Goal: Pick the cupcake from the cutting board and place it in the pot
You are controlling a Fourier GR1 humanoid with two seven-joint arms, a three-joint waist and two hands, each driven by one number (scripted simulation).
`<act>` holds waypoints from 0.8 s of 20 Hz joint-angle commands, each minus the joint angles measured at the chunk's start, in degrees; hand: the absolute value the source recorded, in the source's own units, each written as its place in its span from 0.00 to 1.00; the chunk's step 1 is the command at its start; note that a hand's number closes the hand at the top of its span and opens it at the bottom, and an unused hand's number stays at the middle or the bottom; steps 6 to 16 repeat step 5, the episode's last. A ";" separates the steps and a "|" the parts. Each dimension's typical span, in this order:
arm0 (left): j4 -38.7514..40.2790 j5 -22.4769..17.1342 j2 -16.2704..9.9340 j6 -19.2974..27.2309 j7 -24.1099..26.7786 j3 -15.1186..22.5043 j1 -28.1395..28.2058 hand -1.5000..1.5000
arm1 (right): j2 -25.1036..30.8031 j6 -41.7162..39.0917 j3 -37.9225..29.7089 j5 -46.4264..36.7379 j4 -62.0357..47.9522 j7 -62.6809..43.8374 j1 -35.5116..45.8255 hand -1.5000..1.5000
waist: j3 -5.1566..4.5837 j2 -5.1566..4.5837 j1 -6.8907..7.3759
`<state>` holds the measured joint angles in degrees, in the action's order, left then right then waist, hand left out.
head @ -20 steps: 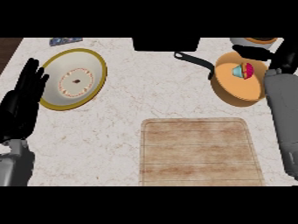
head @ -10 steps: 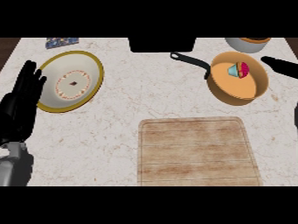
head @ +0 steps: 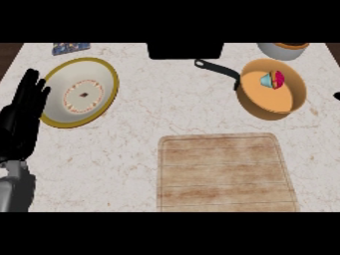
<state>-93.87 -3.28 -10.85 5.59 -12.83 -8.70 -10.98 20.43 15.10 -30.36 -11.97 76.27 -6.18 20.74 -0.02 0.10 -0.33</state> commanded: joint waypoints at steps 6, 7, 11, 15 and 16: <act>-2.00 -0.98 -1.74 -0.87 -4.32 -1.56 -2.21 0.50 | 2.59 -2.65 -0.35 4.25 8.25 -4.52 -6.38 0.00 | 0.02 -0.05 0.26; -2.00 -0.98 -1.74 -0.87 -4.32 -1.56 -2.21 0.50 | 2.59 -2.65 -0.35 4.25 8.25 -4.52 -6.38 0.00 | 0.02 -0.05 0.26; -2.00 -0.98 -1.74 -0.87 -4.32 -1.56 -2.21 0.50 | 2.59 -2.65 -0.35 4.25 8.25 -4.52 -6.38 0.00 | 0.02 -0.05 0.26; -2.00 -0.98 -1.74 -0.87 -4.32 -1.56 -2.21 0.50 | 2.59 -2.65 -0.35 4.25 8.25 -4.52 -6.38 0.00 | 0.02 -0.05 0.26; -2.00 -0.98 -1.74 -0.87 -4.32 -1.56 -2.21 0.50 | 2.59 -2.65 -0.35 4.25 8.25 -4.52 -6.38 0.00 | 0.02 -0.05 0.26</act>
